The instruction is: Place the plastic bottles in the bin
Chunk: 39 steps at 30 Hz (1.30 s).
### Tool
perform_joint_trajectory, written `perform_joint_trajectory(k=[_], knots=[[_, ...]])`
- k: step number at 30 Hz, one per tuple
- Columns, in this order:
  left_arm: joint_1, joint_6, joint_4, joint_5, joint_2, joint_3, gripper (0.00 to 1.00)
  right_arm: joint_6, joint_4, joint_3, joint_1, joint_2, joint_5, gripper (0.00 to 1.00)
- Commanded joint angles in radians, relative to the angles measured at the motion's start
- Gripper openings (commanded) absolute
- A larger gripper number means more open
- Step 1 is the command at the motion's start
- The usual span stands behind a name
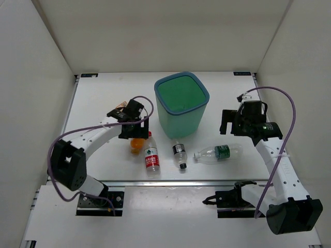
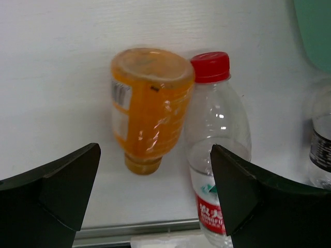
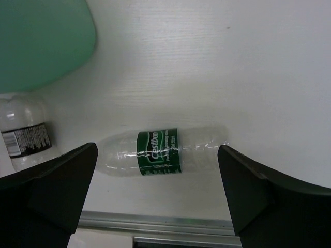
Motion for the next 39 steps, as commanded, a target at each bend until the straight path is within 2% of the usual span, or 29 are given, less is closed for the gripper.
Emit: perform_joint_trajectory(k=[1, 4, 8, 10, 12, 13, 15, 19, 22, 27, 30, 31, 33, 36, 38, 39], knots=[[-0.020, 0.016, 0.087, 0.030, 0.060, 0.002, 0.99, 0.011, -0.046, -0.007, 0.050, 0.006, 0.027, 0.99], [-0.012, 0.019, 0.112, 0.036, 0.109, 0.013, 0.99, 0.037, -0.058, -0.024, 0.079, -0.022, 0.053, 1.00], [-0.001, 0.038, 0.139, -0.028, 0.135, -0.031, 0.99, 0.061, -0.055, -0.036, 0.025, -0.075, -0.017, 0.99], [0.009, 0.044, 0.152, -0.042, 0.155, -0.056, 0.94, 0.061, -0.066, -0.037, -0.018, -0.095, -0.040, 0.99], [0.011, 0.047, 0.149, -0.052, 0.174, -0.064, 0.81, 0.061, -0.065, -0.033, -0.045, -0.100, -0.051, 0.99], [0.009, 0.047, 0.147, -0.052, 0.171, -0.064, 0.79, 0.060, -0.071, -0.036, -0.050, -0.108, -0.054, 0.99], [0.005, 0.045, 0.142, -0.062, 0.182, -0.053, 0.62, 0.068, -0.075, -0.031, -0.044, -0.109, -0.036, 0.99], [-0.014, 0.044, 0.065, -0.096, 0.142, 0.025, 0.39, 0.060, -0.089, -0.025, -0.003, -0.106, -0.010, 0.99], [-0.018, 0.041, 0.017, -0.111, 0.056, 0.116, 0.34, 0.048, -0.083, -0.048, 0.021, -0.109, -0.020, 1.00], [-0.036, 0.065, 0.102, 0.019, -0.111, 0.293, 0.32, 0.025, -0.071, -0.096, 0.033, -0.111, -0.108, 0.99], [-0.098, 0.131, 0.199, 0.002, -0.130, 0.399, 0.34, 0.012, -0.066, -0.123, 0.054, -0.109, -0.108, 0.99], [-0.113, 0.157, 0.280, -0.031, -0.133, 0.398, 0.35, 0.008, -0.059, -0.128, 0.054, -0.111, -0.111, 0.99], [-0.115, 0.171, 0.395, -0.013, -0.125, 0.407, 0.32, -0.006, -0.051, -0.142, 0.079, -0.112, -0.128, 0.99], [-0.092, 0.140, 0.596, 0.091, -0.056, 0.430, 0.37, -0.012, -0.055, -0.142, 0.109, -0.103, -0.102, 0.99], [-0.113, 0.136, 0.607, 0.076, 0.048, 0.529, 0.38, 0.003, -0.086, -0.136, 0.122, -0.097, -0.053, 0.99], [-0.133, 0.150, 0.610, 0.074, 0.072, 0.559, 0.41, 0.020, -0.097, -0.133, 0.114, -0.095, -0.027, 0.99]])
